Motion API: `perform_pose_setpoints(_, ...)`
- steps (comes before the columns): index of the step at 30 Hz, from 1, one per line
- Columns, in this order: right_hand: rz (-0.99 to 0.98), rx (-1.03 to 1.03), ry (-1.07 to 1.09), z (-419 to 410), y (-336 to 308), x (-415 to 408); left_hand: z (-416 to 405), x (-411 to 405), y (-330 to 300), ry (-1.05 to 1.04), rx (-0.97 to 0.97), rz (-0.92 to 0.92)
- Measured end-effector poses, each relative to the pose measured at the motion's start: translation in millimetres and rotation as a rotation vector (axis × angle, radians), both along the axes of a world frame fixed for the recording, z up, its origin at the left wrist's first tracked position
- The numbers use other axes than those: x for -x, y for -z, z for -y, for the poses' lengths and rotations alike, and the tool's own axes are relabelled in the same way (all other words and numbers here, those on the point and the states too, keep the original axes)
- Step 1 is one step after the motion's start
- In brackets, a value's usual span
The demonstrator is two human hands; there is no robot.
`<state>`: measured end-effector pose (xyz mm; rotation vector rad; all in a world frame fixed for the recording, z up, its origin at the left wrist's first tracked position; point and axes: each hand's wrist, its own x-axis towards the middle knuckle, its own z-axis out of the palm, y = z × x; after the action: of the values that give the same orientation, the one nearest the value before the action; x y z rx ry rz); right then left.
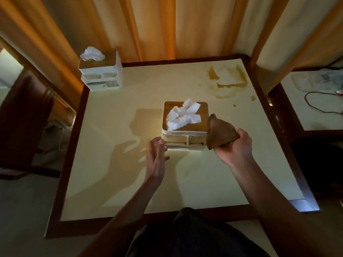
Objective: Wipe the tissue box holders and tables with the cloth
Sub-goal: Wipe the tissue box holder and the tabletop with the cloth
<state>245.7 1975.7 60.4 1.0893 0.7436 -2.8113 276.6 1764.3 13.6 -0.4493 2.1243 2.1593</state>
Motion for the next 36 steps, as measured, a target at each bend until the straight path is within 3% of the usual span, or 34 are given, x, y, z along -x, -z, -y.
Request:
perform_pose_setpoints(6, 0.057, 0.001, -0.064, -0.3, 15.5, -61.4, -8.5, 7.7, 8.5, 0.187, -0.222, 0.097)
perform_pose_setpoints(8, 0.122, 0.034, -0.099, 11.2, 23.2, -80.3, -13.2, 16.1, 10.7, 0.259, -0.215, 0.146)
perform_pose_setpoints(12, 0.181, -0.042, -0.303, 32.7, 23.5, -96.4, -11.9, 18.8, 10.2, 0.35, -0.172, 0.467)
perform_pose_setpoints(14, 0.183, -0.118, -0.419, 37.3, 16.5, -94.3, 1.3, 16.5, 6.6, 0.427, -0.262, 0.676)
perform_pose_setpoints(17, 0.137, -0.219, -0.647, 39.8, 8.9, -88.4, 20.7, 9.3, 11.4, 0.455, -0.37, 0.781)
perform_pose_setpoints(22, 0.052, -0.448, -0.81, 58.9, 29.3, -88.2, 45.2, -5.7, 22.6, 0.638, -0.21, 0.615)
perform_pose_setpoints(29, 0.001, -0.603, -0.688, 64.8, 70.2, -80.0, 62.1, -8.0, 23.8, 0.547, 0.079, 0.34)
perform_pose_setpoints(36, -0.075, -1.21, -0.782, 63.6, 70.9, -44.9, 59.1, 16.5, 27.0, 0.582, 0.398, 0.211)
